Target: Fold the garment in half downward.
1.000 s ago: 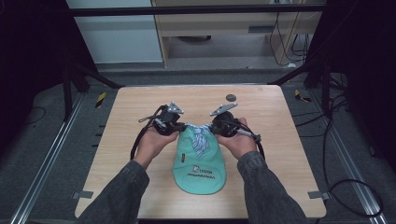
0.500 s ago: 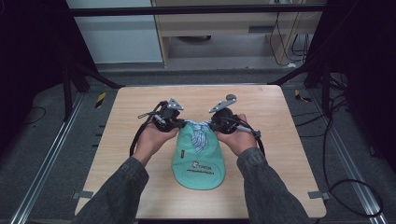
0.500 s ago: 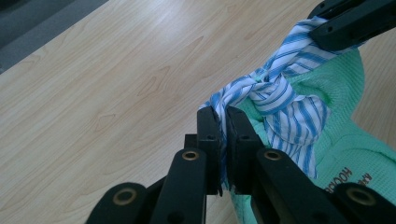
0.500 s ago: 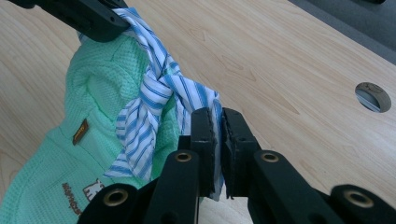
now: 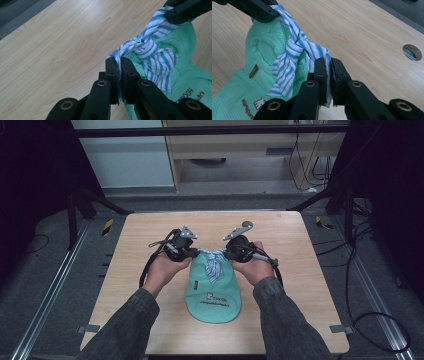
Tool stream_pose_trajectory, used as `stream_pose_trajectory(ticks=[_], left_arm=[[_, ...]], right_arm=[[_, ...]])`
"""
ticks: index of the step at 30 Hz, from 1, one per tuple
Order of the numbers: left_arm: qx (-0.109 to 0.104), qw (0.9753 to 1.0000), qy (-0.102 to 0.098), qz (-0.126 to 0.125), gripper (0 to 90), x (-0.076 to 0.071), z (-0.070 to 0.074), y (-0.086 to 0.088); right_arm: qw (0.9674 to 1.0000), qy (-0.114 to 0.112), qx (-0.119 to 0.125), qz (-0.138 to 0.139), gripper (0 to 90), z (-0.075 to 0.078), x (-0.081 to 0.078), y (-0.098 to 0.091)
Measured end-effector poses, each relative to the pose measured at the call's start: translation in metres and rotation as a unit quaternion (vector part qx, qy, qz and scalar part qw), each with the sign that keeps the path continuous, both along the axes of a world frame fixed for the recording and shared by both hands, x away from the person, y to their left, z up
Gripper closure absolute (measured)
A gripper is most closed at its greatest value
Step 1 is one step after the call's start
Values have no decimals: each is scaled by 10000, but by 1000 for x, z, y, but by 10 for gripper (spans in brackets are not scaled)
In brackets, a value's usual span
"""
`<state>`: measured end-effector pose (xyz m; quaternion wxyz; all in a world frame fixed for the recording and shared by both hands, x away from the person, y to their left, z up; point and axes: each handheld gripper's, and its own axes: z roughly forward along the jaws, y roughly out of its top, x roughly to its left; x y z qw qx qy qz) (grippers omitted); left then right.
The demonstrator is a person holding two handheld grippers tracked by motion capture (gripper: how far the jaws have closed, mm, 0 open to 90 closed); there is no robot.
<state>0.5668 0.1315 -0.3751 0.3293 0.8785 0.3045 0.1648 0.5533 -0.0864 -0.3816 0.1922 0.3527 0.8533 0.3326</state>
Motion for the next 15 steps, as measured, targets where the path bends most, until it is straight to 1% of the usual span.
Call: stream_pose_trajectory(ticks=[3,8,10,15], left_arm=[[4,10000,1,3,853,2,2,1],[-29,10000,-37,22,854,6,7,2],[-54,10000,-47,42,854,8,7,2],[-32,10000,-30,35,854,9,7,3]], right_arm=[[10000,-20,-9,9,841,1,2,1],[10000,-73,-41,2,841,9,7,2],[10000,-79,-28,-4,841,9,8,2],[9999,-93,-71,12,841,10,11,3]])
